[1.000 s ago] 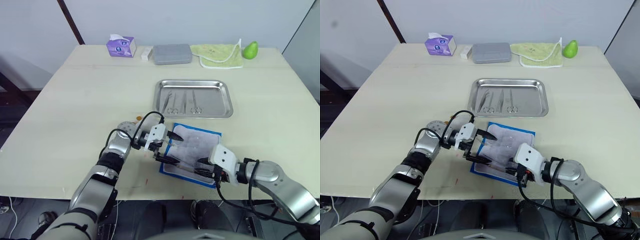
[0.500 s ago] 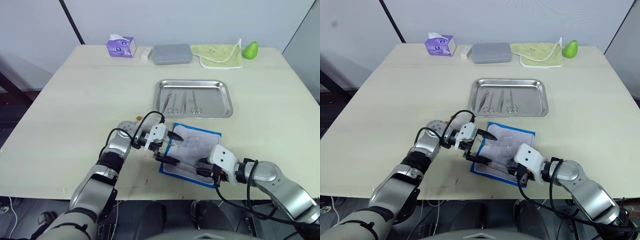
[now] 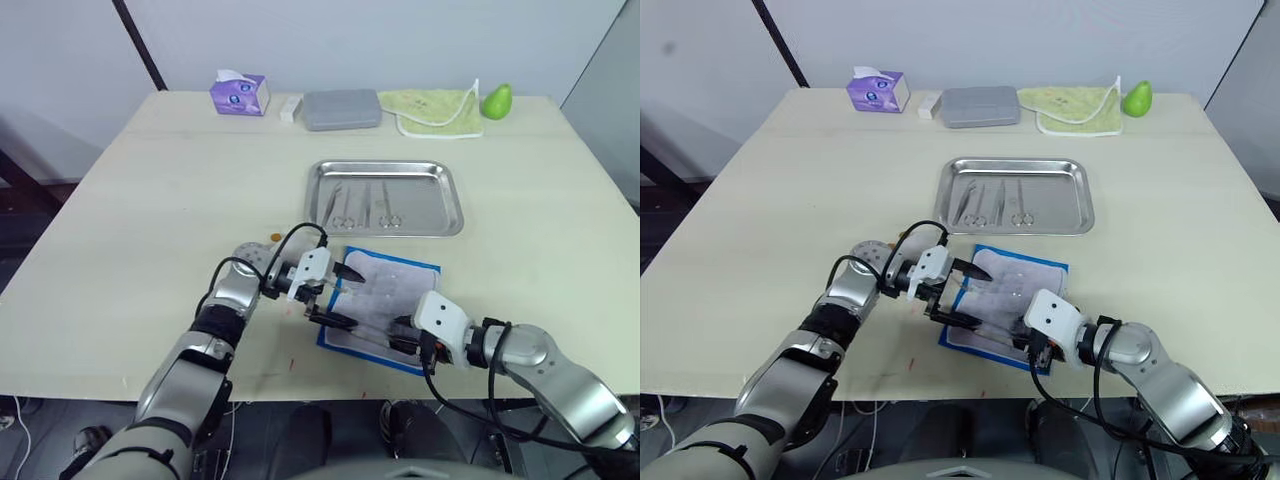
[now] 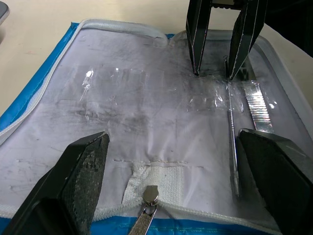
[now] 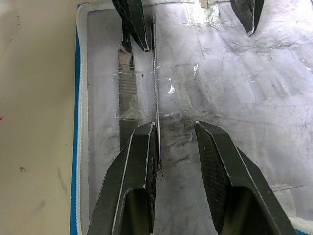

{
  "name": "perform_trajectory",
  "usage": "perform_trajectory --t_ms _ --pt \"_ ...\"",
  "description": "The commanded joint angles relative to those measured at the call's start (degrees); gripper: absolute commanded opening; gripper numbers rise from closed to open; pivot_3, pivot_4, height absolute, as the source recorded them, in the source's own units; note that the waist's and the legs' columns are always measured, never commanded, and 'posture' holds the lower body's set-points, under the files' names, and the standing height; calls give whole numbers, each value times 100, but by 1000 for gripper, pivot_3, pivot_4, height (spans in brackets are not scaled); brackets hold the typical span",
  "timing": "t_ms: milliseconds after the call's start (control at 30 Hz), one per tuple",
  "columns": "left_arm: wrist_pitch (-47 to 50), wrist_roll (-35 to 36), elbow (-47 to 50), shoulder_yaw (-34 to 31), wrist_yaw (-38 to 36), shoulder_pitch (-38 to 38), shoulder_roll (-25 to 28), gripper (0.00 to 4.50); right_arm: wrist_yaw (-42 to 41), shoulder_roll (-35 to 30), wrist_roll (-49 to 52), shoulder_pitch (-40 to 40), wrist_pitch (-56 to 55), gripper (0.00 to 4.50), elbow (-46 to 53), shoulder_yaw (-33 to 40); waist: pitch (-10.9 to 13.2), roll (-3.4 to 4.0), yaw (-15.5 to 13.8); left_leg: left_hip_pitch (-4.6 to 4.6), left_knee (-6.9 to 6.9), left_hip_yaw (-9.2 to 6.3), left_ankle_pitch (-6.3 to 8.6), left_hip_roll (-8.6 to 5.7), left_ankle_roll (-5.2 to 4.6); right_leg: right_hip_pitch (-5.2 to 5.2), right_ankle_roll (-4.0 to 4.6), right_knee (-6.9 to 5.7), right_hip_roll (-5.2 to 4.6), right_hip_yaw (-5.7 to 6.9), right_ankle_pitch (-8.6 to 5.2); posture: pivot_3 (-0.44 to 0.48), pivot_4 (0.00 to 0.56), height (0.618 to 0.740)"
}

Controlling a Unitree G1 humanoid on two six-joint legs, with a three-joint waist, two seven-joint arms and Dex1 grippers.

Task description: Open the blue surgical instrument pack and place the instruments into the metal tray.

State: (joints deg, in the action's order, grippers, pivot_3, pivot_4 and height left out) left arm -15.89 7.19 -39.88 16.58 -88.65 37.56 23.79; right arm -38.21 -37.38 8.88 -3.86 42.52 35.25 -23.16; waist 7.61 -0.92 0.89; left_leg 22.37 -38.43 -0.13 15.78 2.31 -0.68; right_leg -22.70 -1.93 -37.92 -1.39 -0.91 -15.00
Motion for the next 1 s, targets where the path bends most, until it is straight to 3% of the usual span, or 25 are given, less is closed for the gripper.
perform_trajectory --t_ms 33,100,367,1000 --pt "83 -221 -100 154 -52 -147 61 4500 90 0 -122 127 530 702 -343 -343 -8 -7 0 0 0 0 0 0 0 0 1 0 0 1 0 0 150 736" --pt "82 -229 -110 150 -55 -147 61 4500 70 -31 -131 124 622 41 -383 -398 -20 -16 0 -4 1 -1 0 1 0 2 2 0 1 -1 -1 0 150 736" --pt "76 -231 -142 145 -68 -140 48 4500 -10 -114 -47 -82 738 41 -226 -226 -41 -27 -6 -12 4 0 0 2 0 6 3 1 1 -5 -2 0 150 736" --pt "10 -304 -177 188 4 -152 -16 4500 -386 -582 664 -1725 2474 41 585 -161 -30 -10 -23 4 0 -7 0 -1 0 -1 3 1 -5 1 -2 0 150 736"
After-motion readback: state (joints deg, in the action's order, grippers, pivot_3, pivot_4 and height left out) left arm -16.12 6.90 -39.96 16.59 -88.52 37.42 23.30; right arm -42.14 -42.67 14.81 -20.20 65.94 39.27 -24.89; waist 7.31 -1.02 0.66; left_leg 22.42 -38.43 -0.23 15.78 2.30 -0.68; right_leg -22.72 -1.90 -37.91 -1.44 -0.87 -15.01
